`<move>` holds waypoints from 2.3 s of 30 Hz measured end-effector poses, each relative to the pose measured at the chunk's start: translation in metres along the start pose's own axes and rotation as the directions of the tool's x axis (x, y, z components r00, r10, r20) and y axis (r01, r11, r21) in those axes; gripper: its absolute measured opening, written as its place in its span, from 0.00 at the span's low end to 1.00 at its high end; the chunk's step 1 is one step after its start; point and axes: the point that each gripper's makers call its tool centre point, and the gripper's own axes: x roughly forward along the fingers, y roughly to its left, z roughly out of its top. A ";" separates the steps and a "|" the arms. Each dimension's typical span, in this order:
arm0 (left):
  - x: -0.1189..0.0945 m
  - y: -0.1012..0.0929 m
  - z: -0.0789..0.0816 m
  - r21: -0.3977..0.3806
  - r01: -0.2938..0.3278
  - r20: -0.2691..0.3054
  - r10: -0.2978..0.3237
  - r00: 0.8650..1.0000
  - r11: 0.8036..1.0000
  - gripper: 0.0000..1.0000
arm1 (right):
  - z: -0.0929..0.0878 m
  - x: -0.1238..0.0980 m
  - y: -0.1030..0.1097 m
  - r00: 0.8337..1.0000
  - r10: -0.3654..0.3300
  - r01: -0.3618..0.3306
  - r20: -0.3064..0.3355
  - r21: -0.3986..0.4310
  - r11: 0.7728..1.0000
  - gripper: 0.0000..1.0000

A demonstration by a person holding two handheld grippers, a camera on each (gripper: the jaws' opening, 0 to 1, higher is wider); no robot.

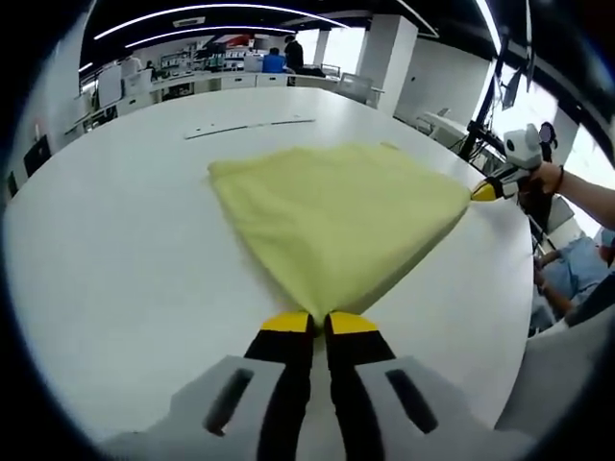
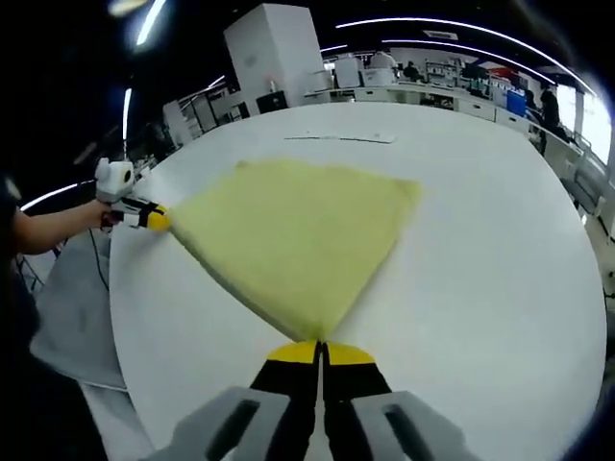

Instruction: Fold the garment on the visible template until the final outline fits inside the template.

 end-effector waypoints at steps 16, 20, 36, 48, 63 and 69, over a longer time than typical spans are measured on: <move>-0.019 -0.015 -0.018 0.002 -0.020 -0.012 0.020 1.000 1.000 0.01 | -0.018 -0.013 0.018 1.000 0.021 -0.021 -0.013 -0.009 1.000 0.00; -0.025 -0.020 -0.025 -0.010 -0.018 -0.006 0.018 1.000 1.000 0.01 | -0.023 -0.019 0.023 1.000 0.019 -0.019 -0.011 -0.006 1.000 0.00; -0.045 -0.030 -0.043 -0.021 -0.017 0.004 0.017 1.000 1.000 0.01 | -0.037 -0.027 0.040 1.000 0.019 -0.019 0.008 0.036 0.999 0.00; -0.057 -0.024 -0.039 -0.070 -0.029 0.060 0.033 0.998 0.997 0.12 | -0.029 -0.030 0.039 0.999 -0.018 0.014 0.046 0.081 0.997 0.03; -0.094 -0.043 0.005 -0.060 -0.048 0.197 0.059 0.979 0.997 0.63 | 0.030 -0.057 0.081 0.985 0.034 -0.026 0.171 -0.049 0.998 0.81; -0.103 -0.051 0.011 -0.081 -0.036 0.215 0.053 0.975 0.996 0.75 | 0.043 -0.069 0.089 0.976 0.030 -0.019 0.214 -0.057 0.998 0.93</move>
